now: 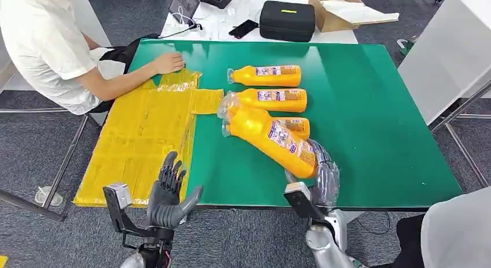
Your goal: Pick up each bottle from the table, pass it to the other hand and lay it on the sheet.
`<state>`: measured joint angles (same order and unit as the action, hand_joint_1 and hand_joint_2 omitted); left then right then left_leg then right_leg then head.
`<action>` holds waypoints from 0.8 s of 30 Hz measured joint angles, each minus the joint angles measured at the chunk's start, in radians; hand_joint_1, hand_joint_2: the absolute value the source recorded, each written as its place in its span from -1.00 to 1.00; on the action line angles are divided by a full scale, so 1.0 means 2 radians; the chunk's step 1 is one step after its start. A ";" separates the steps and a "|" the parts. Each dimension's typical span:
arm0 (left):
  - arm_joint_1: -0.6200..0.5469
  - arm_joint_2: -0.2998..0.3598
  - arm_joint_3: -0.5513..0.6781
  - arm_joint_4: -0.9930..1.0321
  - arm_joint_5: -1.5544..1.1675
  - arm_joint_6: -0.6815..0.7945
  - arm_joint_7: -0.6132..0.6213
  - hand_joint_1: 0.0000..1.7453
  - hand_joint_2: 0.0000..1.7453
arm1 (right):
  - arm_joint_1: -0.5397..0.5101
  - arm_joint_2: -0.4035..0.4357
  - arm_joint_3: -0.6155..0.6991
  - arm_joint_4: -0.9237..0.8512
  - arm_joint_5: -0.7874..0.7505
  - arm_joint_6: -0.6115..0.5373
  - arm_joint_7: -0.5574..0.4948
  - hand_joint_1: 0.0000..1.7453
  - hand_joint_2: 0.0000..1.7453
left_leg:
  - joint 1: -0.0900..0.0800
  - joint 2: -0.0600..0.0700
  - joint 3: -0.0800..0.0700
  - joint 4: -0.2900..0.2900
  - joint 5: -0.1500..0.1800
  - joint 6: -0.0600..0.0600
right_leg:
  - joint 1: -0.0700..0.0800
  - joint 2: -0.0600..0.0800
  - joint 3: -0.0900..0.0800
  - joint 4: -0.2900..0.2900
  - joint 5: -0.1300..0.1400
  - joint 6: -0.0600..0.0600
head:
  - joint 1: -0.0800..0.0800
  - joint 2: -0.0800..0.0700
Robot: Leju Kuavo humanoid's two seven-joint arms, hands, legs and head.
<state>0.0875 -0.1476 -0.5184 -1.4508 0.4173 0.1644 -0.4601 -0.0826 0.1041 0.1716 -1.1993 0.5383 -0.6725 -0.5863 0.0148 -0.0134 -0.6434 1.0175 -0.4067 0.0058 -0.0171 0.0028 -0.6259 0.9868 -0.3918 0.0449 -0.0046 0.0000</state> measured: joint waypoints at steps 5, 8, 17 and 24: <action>-0.002 0.001 0.003 0.003 0.019 -0.012 0.010 -1.00 1.00 | 0.003 0.003 0.018 -0.024 -0.013 0.006 -0.005 0.92 1.00 | 0.000 0.000 0.000 0.000 0.000 0.000 | 0.000 0.000 0.000 0.000 0.000 0.000 | 0.000 0.000; -0.002 0.001 0.005 0.005 0.022 -0.014 0.011 -1.00 1.00 | 0.004 0.006 0.026 -0.031 -0.014 0.007 -0.005 0.92 1.00 | 0.000 0.000 0.000 0.000 0.000 0.000 | 0.000 0.000 0.000 0.000 0.000 0.000 | 0.000 0.000; -0.003 0.001 0.007 0.006 0.022 -0.014 0.012 -1.00 1.00 | 0.005 0.006 0.032 -0.037 -0.015 0.007 -0.005 0.92 1.00 | 0.000 0.000 0.000 0.000 0.000 0.000 | 0.000 0.000 0.000 0.000 0.000 0.000 | 0.000 0.000; -0.003 0.001 0.007 0.007 0.022 -0.014 0.012 -1.00 1.00 | 0.006 0.006 0.034 -0.039 -0.015 0.008 -0.005 0.92 1.00 | 0.000 0.000 0.000 0.000 0.000 0.000 | 0.000 0.000 0.000 0.000 0.000 0.000 | 0.000 0.000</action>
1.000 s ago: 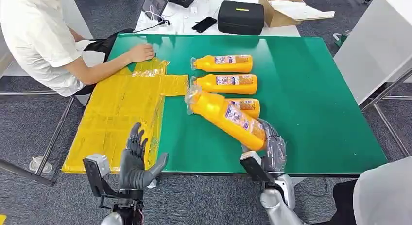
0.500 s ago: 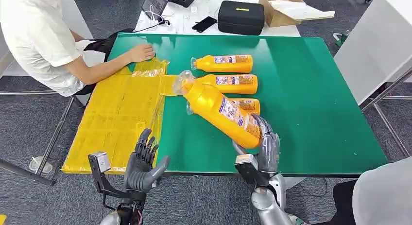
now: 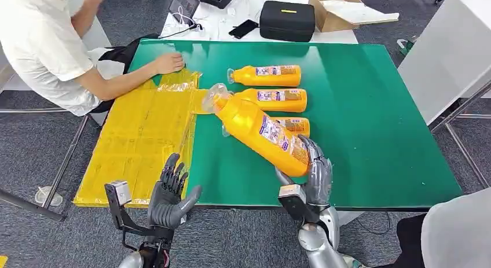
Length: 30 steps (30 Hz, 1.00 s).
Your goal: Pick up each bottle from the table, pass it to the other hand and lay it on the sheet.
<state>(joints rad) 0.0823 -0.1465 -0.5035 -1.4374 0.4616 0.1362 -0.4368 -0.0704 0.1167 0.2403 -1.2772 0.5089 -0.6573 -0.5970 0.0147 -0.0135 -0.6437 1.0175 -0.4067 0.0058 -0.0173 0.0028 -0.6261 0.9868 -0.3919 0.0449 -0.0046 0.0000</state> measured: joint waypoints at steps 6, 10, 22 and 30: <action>0.000 0.000 0.000 0.000 0.000 0.000 0.000 -1.00 1.00 | 0.000 0.000 0.000 0.000 0.000 0.000 0.000 0.90 1.00 | 0.000 0.000 0.000 0.000 0.000 0.000 | 0.000 0.000 0.000 0.000 0.000 0.000 | 0.000 0.000; -0.002 0.000 0.001 0.003 0.014 -0.019 0.010 -1.00 1.00 | 0.000 0.000 0.006 0.000 -0.005 0.011 -0.007 0.84 1.00 | 0.000 0.000 0.000 0.000 0.000 0.000 | 0.000 0.000 0.000 0.000 0.000 0.000 | 0.000 0.000; -0.035 -0.001 -0.007 0.022 0.026 -0.108 0.024 -1.00 1.00 | -0.049 0.028 0.077 0.104 -0.003 0.063 -0.022 0.96 1.00 | 0.000 0.000 0.000 0.000 0.000 0.000 | 0.000 0.000 0.000 0.000 0.000 0.000 | 0.000 0.000; -0.063 -0.010 -0.003 0.040 0.046 -0.126 0.030 -1.00 1.00 | -0.085 0.051 0.131 0.167 -0.009 0.062 -0.023 1.00 1.00 | 0.000 0.000 0.000 0.000 0.001 0.000 | 0.000 0.000 0.000 0.000 0.000 0.000 | 0.000 0.000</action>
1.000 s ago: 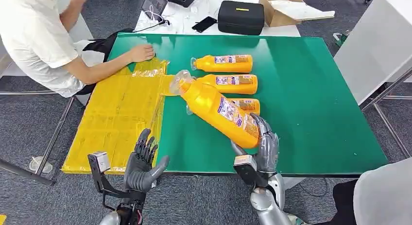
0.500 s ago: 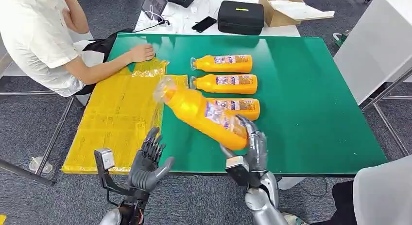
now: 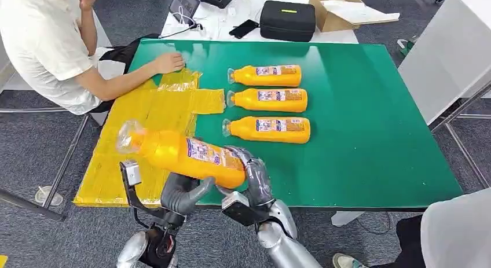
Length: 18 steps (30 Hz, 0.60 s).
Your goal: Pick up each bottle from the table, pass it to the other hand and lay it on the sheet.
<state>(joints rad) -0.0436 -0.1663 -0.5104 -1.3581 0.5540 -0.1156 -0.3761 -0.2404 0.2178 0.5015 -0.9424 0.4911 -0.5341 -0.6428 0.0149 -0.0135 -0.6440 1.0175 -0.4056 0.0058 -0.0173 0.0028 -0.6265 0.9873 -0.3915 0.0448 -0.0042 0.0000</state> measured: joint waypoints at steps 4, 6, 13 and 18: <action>0.000 0.000 0.001 0.000 -0.003 0.000 -0.008 -1.00 1.00 | -0.007 0.001 0.007 0.013 -0.006 0.000 -0.001 1.00 1.00 | 0.000 0.000 0.000 0.000 0.000 0.000 | 0.000 0.000 0.000 0.000 0.000 0.000 | 0.000 0.000; -0.001 0.000 0.001 0.000 -0.003 0.001 -0.010 -1.00 1.00 | -0.011 0.002 0.011 0.018 -0.007 0.000 -0.002 0.98 1.00 | 0.000 0.000 0.000 0.000 0.000 0.000 | 0.000 0.000 0.000 0.000 0.000 0.000 | 0.000 0.000; -0.008 -0.005 0.008 0.000 0.010 0.019 -0.015 -1.00 1.00 | -0.016 0.010 0.023 0.033 -0.009 0.002 -0.005 1.00 1.00 | 0.000 0.000 0.000 0.000 0.000 0.000 | 0.000 0.000 0.000 0.000 0.000 0.000 | 0.000 0.000; -0.009 -0.010 0.014 0.000 0.013 0.025 -0.020 -1.00 1.00 | -0.017 0.014 0.028 0.040 -0.009 0.002 -0.006 1.00 1.00 | 0.000 0.000 0.000 0.000 0.000 0.000 | 0.000 0.000 0.000 0.000 0.000 0.000 | 0.000 0.000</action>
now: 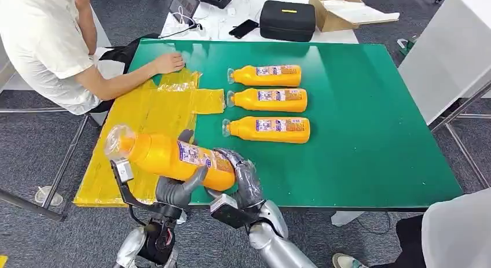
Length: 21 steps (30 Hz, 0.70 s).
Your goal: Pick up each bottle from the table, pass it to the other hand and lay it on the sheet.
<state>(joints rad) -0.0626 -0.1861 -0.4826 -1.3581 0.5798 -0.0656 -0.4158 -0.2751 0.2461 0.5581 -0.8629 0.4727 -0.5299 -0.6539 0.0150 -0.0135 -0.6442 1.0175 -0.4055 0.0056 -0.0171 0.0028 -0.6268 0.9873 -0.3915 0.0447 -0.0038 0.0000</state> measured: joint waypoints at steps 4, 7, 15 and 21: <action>0.000 -0.002 0.003 0.000 0.003 0.001 0.000 -1.00 1.00 | -0.002 0.000 0.002 0.004 -0.001 0.000 0.000 1.00 1.00 | 0.000 0.000 0.000 0.000 0.000 0.000 | 0.000 0.000 0.000 0.000 0.000 0.000 | 0.000 0.000; 0.000 -0.002 0.004 0.000 0.003 0.001 0.000 -1.00 1.00 | -0.004 0.000 0.004 0.006 -0.001 0.000 0.000 1.00 1.00 | 0.000 0.000 0.000 0.000 0.000 0.000 | 0.000 0.000 0.000 0.000 0.000 0.000 | 0.000 0.000; 0.000 -0.002 0.007 0.000 0.003 0.001 0.000 -1.00 1.00 | -0.005 0.000 0.006 0.010 -0.001 0.000 0.000 1.00 1.00 | 0.000 0.000 0.000 0.000 0.000 0.000 | 0.000 0.000 0.000 0.000 0.000 0.000 | 0.000 0.000; 0.000 -0.003 0.009 -0.002 0.004 0.007 -0.013 -1.00 1.00 | -0.006 0.000 0.007 0.013 -0.007 0.006 0.001 0.98 1.00 | 0.000 0.000 0.000 0.000 0.000 0.000 | 0.000 0.000 0.000 0.000 0.000 0.000 | 0.000 0.000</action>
<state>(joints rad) -0.0630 -0.1919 -0.4646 -1.3611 0.5879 -0.0519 -0.4425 -0.2866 0.2468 0.5715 -0.8369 0.4593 -0.5188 -0.6512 0.0149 -0.0134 -0.6444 1.0175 -0.4056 0.0057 -0.0172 0.0028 -0.6269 0.9873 -0.3915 0.0448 -0.0042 0.0000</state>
